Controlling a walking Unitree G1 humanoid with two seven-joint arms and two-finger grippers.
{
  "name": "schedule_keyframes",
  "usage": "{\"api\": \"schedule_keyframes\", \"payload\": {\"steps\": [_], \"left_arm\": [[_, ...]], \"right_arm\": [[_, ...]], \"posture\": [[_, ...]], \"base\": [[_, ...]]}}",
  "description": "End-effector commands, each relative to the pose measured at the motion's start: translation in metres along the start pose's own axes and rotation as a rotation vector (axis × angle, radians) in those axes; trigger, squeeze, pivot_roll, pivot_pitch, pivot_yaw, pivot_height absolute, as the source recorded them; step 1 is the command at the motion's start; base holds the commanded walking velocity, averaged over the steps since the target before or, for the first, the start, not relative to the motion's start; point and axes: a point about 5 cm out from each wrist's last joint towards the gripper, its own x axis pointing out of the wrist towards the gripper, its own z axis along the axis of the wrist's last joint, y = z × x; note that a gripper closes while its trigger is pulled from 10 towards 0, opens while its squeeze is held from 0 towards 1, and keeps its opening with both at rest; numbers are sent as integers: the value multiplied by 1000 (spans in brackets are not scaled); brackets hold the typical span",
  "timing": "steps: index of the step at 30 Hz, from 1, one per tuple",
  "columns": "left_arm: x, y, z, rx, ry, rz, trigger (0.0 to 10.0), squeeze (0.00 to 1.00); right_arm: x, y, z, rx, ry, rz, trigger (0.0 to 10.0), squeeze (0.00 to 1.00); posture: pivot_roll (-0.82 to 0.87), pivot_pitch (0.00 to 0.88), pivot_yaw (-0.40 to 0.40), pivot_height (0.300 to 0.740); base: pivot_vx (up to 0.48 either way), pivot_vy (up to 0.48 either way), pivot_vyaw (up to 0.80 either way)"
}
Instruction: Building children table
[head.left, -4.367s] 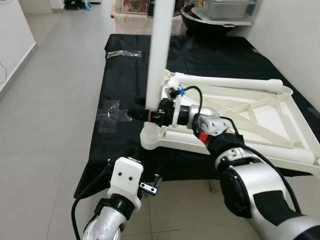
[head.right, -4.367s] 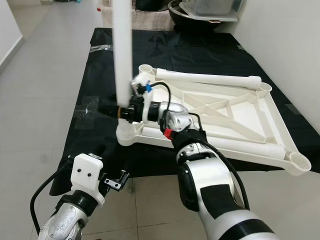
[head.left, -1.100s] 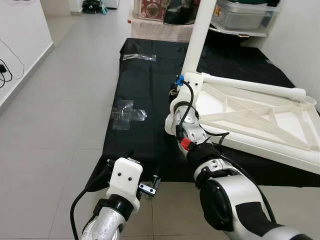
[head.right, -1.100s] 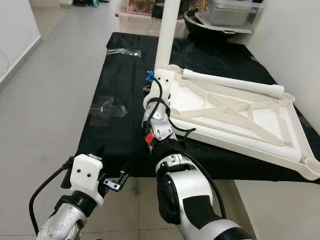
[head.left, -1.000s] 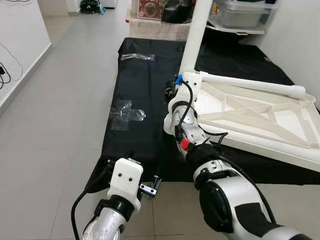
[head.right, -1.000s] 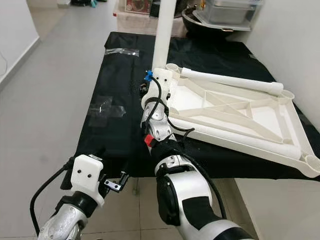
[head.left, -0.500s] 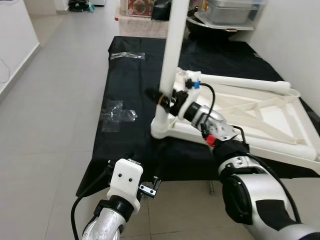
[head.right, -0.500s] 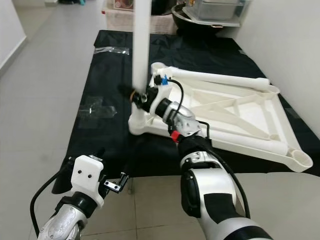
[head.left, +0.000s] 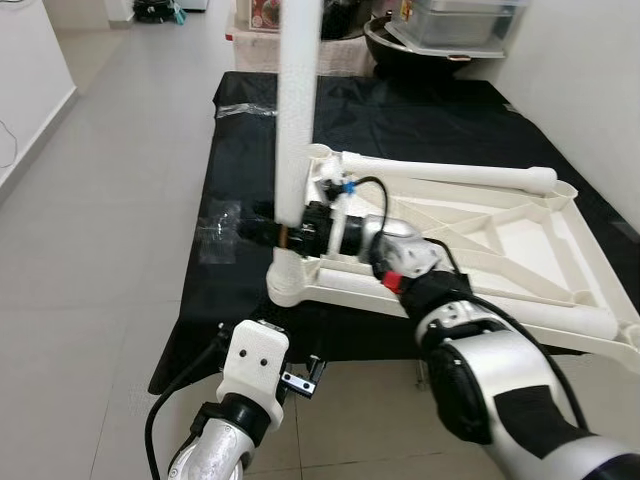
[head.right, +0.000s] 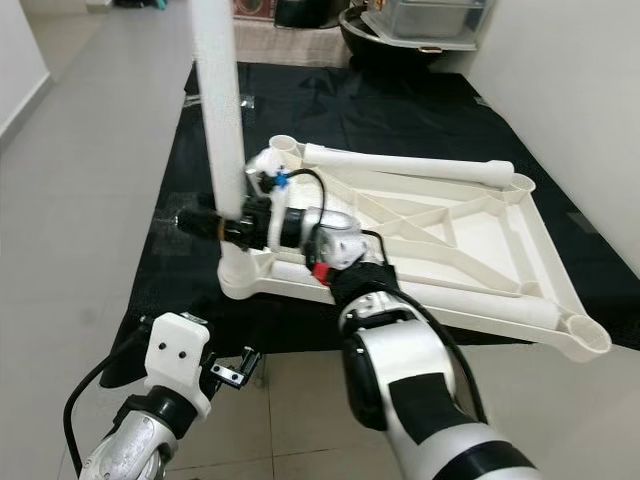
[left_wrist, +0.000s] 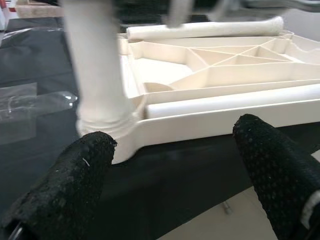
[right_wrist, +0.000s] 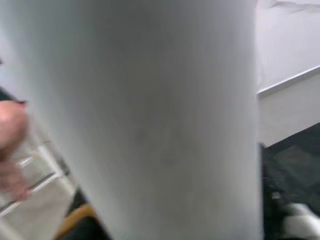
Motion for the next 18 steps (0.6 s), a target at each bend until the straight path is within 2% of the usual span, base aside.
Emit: {"api": "schedule_keyframes", "payload": {"steps": [1, 2, 3, 7, 8, 9, 10, 11, 12, 13, 15, 16, 18], "left_arm": [[-2, -1, -2, 2, 9, 0, 10000, 0], [-2, -1, -2, 2, 9, 0, 10000, 0], [-1, -1, -2, 1, 9, 0, 10000, 0], [-1, -1, -2, 0, 9, -1, 10000, 0], [-1, -1, -2, 0, 10, 0, 10000, 0], [-1, -1, -2, 0, 10, 0, 10000, 0], [0, -1, -2, 0, 10, 0, 10000, 0], [0, 0, -2, 0, 10, -1, 10000, 0], [0, 0, -2, 0, 10, -1, 10000, 0], [0, 0, -1, 0, 9, -2, 10000, 0], [1, 0, -1, 0, 8, -3, 10000, 0], [1, 0, -1, 1, 8, -3, 10000, 0], [1, 0, -1, 1, 8, -2, 10000, 0]], "right_arm": [[6, -5, 6, -39, -43, -171, 0, 0], [6, -5, 6, -39, -43, -171, 0, 0], [5, -8, 6, -41, -62, -233, 0, 0], [2, -13, 4, -24, -81, -319, 0, 0], [0, -17, 2, -21, -74, -415, 0, 0], [0, -17, 2, -21, -74, -415, 0, 0], [-2, -20, 1, -19, -68, -484, 0, 0], [-11, -30, -6, 3, -34, -709, 0, 0], [-11, -30, -6, 3, -34, -709, 0, 0], [-23, -39, -12, 1, 0, -934, 0, 0], [-44, -47, -21, 46, 7, -1268, 0, 0], [-49, -48, -22, 61, -5, -1353, 0, 0], [-50, -47, -22, 73, -22, -1393, 0, 0]], "posture": [[126, 81, -107, 740], [126, 81, -107, 740], [123, 84, -105, 740], [121, 87, -106, 740], [121, 87, -106, 740], [121, 87, -106, 740], [117, 91, -102, 740], [108, 96, -97, 740], [108, 96, -97, 740], [106, 94, -98, 740], [110, 98, -101, 740], [112, 99, -101, 740], [113, 100, -99, 740]], "base": [[0, 0, 0], [0, 0, 0], [0, 0, 0], [0, 0, 0], [0, 0, 0], [0, 0, 0], [0, 0, 0], [0, 0, 0], [0, 0, 0], [0, 0, 0], [0, 0, 0], [0, 0, 0], [0, 0, 0]]}}
